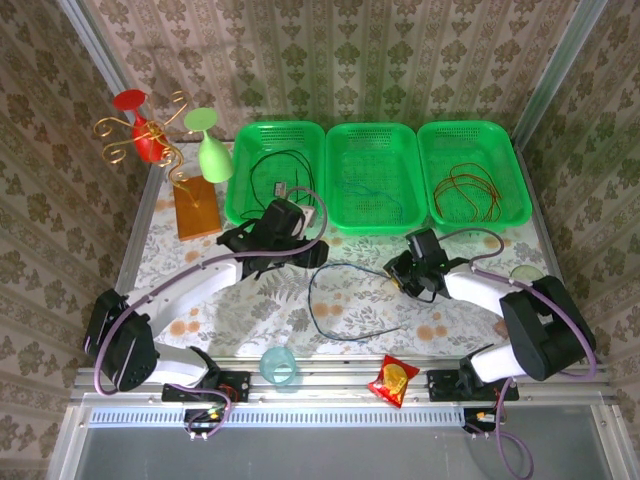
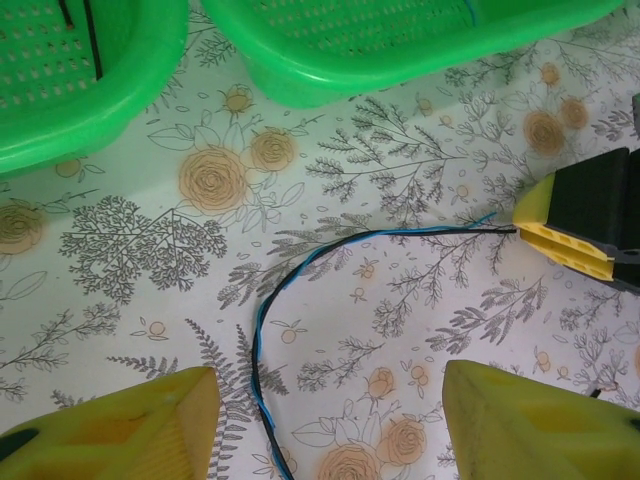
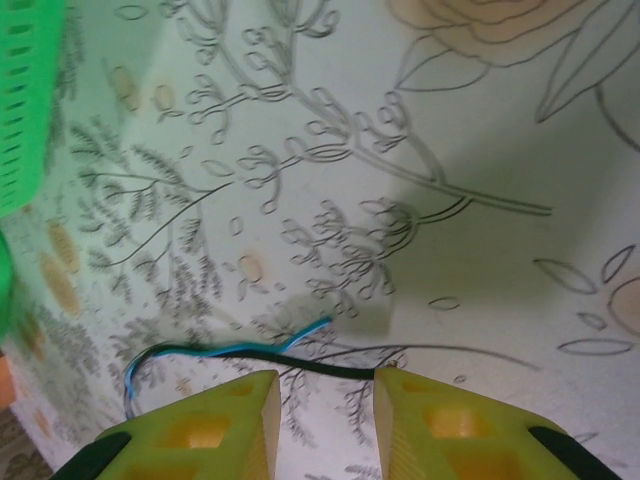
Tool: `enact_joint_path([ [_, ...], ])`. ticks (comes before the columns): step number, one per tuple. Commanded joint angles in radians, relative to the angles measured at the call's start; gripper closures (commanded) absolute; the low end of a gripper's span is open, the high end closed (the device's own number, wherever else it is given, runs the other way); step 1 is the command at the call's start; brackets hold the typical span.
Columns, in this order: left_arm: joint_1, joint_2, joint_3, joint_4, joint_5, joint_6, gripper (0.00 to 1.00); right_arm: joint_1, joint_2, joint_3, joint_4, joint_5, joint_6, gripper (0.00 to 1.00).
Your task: Untangle the cables
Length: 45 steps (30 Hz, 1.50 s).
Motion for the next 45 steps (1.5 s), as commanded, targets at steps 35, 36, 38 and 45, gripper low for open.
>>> enact_joint_path([
  [35, 0.010, -0.150, -0.049, -0.017, 0.000, -0.027, 0.40, 0.012, -0.066, 0.070, -0.078, 0.080, -0.039, 1.00],
  [36, 0.010, -0.150, -0.045, -0.017, 0.011, -0.032, 0.40, 0.012, -0.110, 0.065, -0.085, 0.084, -0.060, 1.00],
  [38, 0.010, -0.147, -0.032, -0.015, 0.033, -0.052, 0.40, 0.012, -0.188, 0.055, -0.103, 0.092, -0.095, 1.00],
  [45, 0.041, -0.136, -0.026, 0.133, 0.191, -0.201, 0.41, 0.011, -0.400, 0.030, -0.045, 0.079, -0.174, 1.00],
])
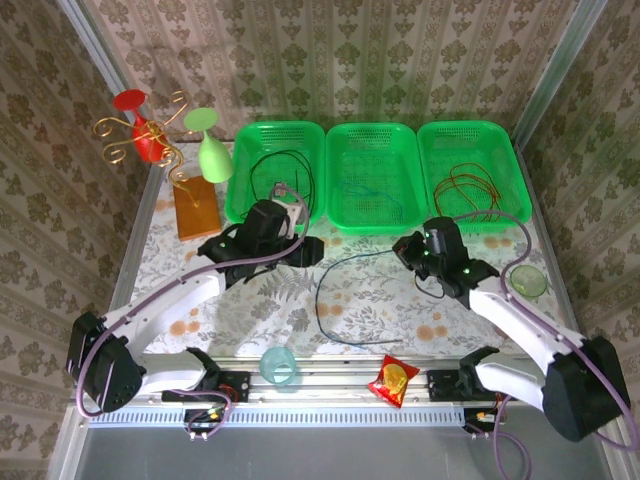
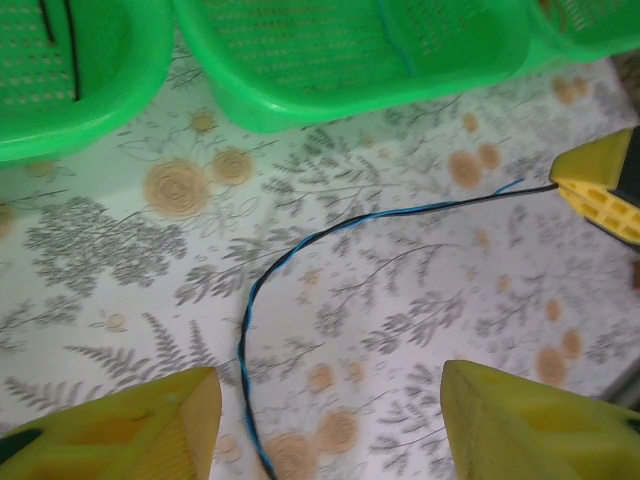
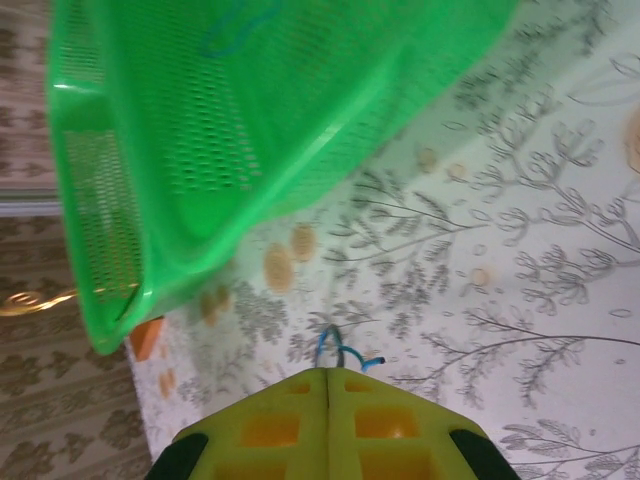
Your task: Untangle the cables
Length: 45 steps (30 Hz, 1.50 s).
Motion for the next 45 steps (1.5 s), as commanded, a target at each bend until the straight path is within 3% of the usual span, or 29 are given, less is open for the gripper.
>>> enact_joint_path([
  [1, 0.020, 0.002, 0.032, 0.105, 0.107, -0.104, 0.41, 0.003, -0.052, -0.022, 0.055, -0.009, -0.070, 1.00],
  [7, 0.067, 0.032, 0.083, 0.196, 0.219, -0.201, 0.41, 0.001, -0.070, 0.035, 0.184, -0.103, -0.189, 1.00],
  [17, 0.098, 0.048, 0.215, 0.166, 0.285, -0.196, 0.45, 0.001, 0.021, 0.249, 0.234, -0.244, -0.251, 1.00],
  [20, 0.086, 0.042, 0.248, 0.144, 0.282, -0.110, 0.46, 0.001, 0.050, 0.314, 0.204, -0.262, -0.247, 1.00],
  [24, 0.028, 0.027, 0.291, 0.054, 0.155, 0.116, 0.49, 0.002, 0.086, 0.381, 0.165, -0.307, -0.236, 1.00],
  [26, 0.022, 0.028, 0.297, 0.059, 0.168, 0.171, 0.50, 0.002, 0.096, 0.403, 0.146, -0.326, -0.230, 1.00],
  [30, 0.025, 0.036, 0.290, 0.116, 0.215, 0.190, 0.52, 0.003, 0.095, 0.417, 0.121, -0.345, -0.226, 1.00],
  [41, 0.007, 0.113, 0.301, 0.231, 0.350, 0.219, 0.70, 0.003, 0.088, 0.426, 0.076, -0.371, -0.201, 1.00],
  [45, -0.003, 0.140, 0.288, 0.285, 0.384, 0.265, 0.67, 0.004, 0.088, 0.425, 0.080, -0.379, -0.186, 1.00],
])
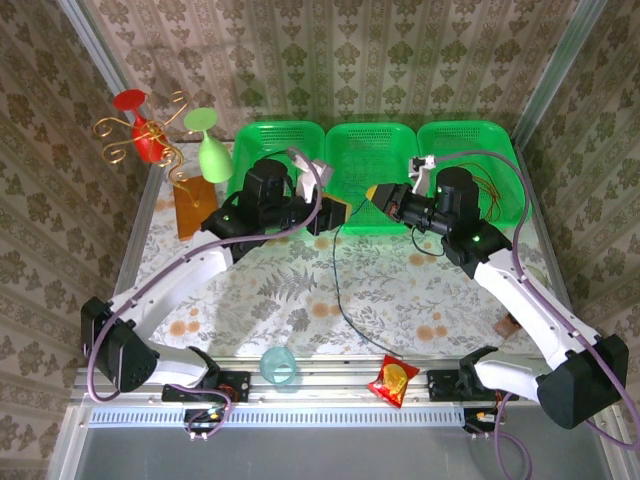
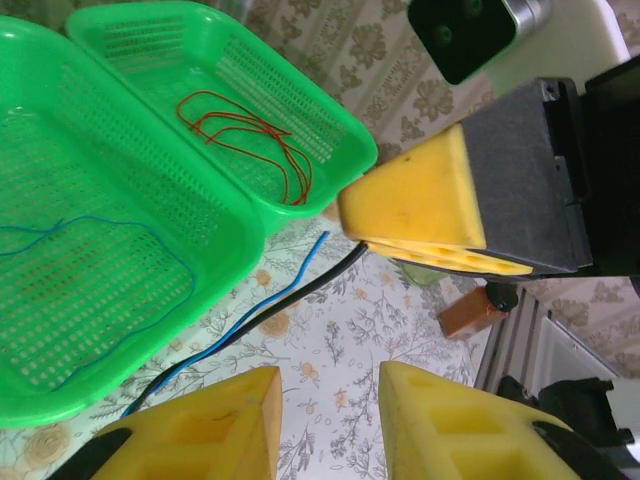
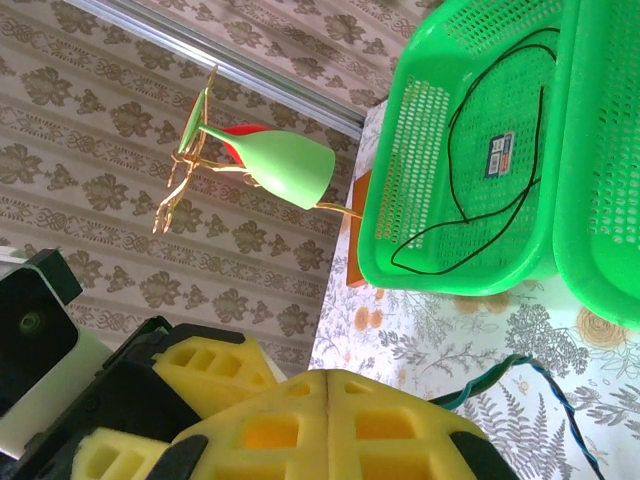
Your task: Untangle the cables
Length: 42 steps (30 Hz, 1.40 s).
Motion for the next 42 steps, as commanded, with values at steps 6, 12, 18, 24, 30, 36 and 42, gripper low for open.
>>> enact_joint_path([
  [6, -0.017, 0.023, -0.027, 0.160, 0.073, 0.142, 0.65, 0.009, 0.003, 0.032, 0.000, -0.063, 0.047, 1.00],
  [12, -0.028, 0.052, -0.007, 0.149, 0.098, 0.156, 0.65, 0.016, 0.005, 0.035, -0.006, -0.070, 0.050, 1.00],
  [18, -0.039, 0.061, 0.002, 0.139, 0.098, 0.171, 0.66, 0.021, 0.016, 0.047, -0.003, -0.082, 0.057, 1.00],
  [24, -0.042, 0.066, 0.003, 0.135, 0.081, 0.177, 0.73, 0.029, 0.025, 0.062, -0.008, -0.094, 0.058, 1.00],
  [30, -0.042, 0.062, -0.005, 0.147, 0.046, 0.183, 0.75, 0.029, 0.029, 0.076, -0.032, -0.111, 0.054, 1.00],
  [36, -0.042, 0.033, -0.046, 0.215, 0.005, 0.237, 0.67, 0.029, 0.030, 0.082, -0.049, -0.110, 0.046, 1.00],
  [42, -0.042, 0.012, -0.096, 0.304, -0.025, 0.302, 0.64, 0.029, 0.032, 0.097, -0.064, -0.102, 0.040, 1.00],
])
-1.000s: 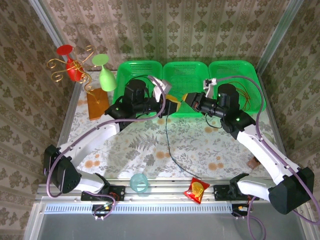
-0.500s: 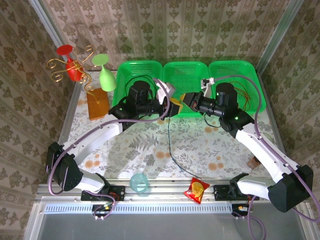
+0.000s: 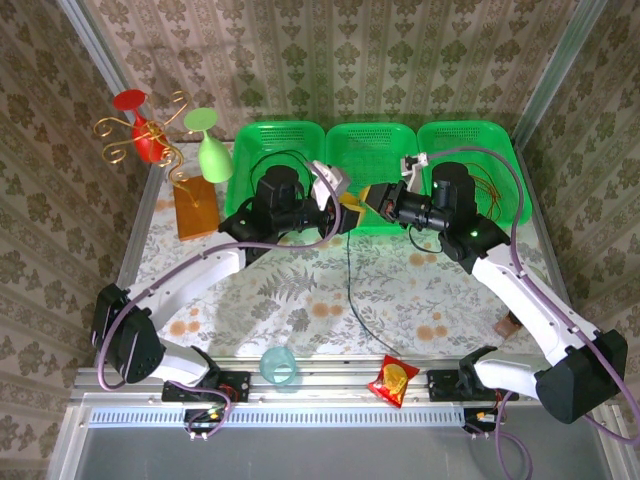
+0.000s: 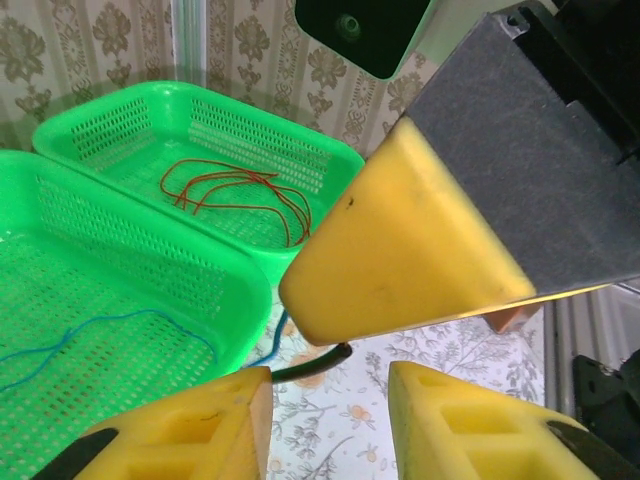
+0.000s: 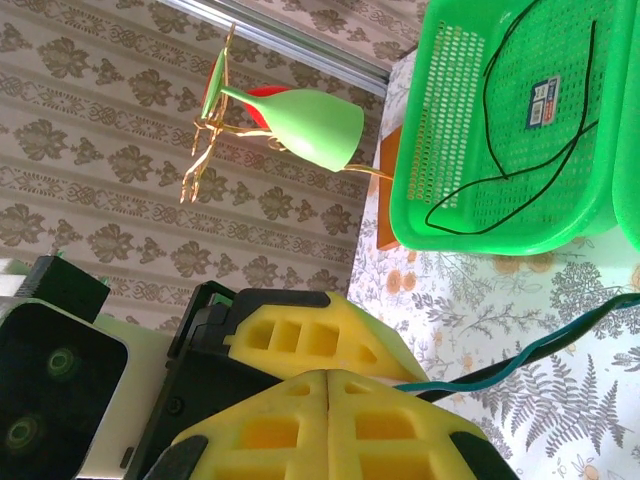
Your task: Untangle the cables
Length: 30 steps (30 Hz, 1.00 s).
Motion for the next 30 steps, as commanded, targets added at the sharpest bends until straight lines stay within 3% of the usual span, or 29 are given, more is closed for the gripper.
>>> enact_joint_path([
  [1, -0.006, -0.041, -0.024, 0.080, -0.027, 0.076, 0.64, 0.008, 0.003, 0.041, -0.015, -0.029, -0.013, 1.00],
  [9, -0.027, -0.069, -0.058, 0.084, -0.068, 0.171, 0.67, 0.008, 0.002, 0.045, -0.040, -0.022, -0.025, 1.00],
  [20, -0.050, -0.048, -0.051, 0.117, -0.073, 0.192, 0.77, 0.010, 0.014, 0.061, -0.058, -0.064, -0.023, 1.00],
  [23, -0.050, -0.047, -0.055, 0.131, -0.077, 0.185, 0.83, 0.010, 0.014, 0.065, -0.067, -0.065, -0.028, 1.00],
  [27, -0.051, -0.048, -0.062, 0.145, -0.077, 0.172, 1.00, 0.010, 0.013, 0.065, -0.069, -0.062, -0.030, 1.00],
  [30, -0.050, -0.053, -0.070, 0.148, -0.078, 0.162, 1.00, 0.009, 0.010, 0.066, -0.067, -0.060, -0.033, 1.00],
])
